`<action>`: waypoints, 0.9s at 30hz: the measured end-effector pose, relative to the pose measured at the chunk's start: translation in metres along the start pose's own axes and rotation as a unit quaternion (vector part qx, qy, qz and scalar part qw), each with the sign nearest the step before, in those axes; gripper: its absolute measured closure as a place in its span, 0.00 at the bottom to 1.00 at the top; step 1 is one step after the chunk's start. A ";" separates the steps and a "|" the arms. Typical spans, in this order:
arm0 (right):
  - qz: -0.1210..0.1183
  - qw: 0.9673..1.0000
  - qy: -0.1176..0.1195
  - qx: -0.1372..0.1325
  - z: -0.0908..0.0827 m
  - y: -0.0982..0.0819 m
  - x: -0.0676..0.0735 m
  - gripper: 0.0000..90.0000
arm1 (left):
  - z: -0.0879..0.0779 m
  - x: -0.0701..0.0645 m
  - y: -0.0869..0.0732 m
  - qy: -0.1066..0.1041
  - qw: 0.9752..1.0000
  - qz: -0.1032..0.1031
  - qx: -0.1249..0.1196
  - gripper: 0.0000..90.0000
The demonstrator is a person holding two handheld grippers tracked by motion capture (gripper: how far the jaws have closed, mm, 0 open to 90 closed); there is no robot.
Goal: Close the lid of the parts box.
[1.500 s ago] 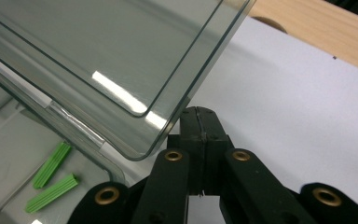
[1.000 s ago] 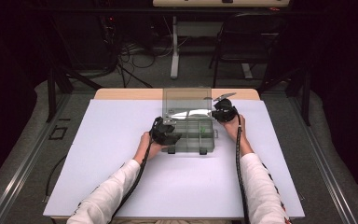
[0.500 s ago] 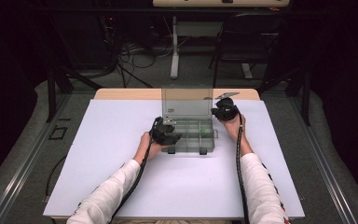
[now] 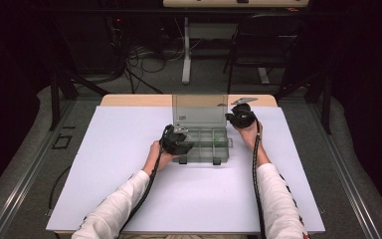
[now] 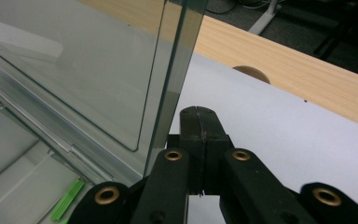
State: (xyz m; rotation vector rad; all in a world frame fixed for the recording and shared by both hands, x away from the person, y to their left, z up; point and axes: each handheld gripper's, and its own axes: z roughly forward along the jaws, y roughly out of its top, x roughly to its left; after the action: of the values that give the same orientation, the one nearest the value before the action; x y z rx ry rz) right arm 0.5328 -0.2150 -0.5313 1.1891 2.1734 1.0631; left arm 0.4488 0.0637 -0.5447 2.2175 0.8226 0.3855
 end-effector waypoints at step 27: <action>-0.010 0.999 0.006 -0.047 -0.020 0.021 0.005 1.00 | 0.000 -0.001 0.000 0.003 1.000 -0.005 -0.001 0.59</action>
State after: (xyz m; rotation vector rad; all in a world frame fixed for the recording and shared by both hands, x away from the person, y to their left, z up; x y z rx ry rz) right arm 0.5272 -0.2121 -0.5021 1.1210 2.1153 1.1530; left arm 0.4482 0.0632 -0.5443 2.2104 0.8342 0.3883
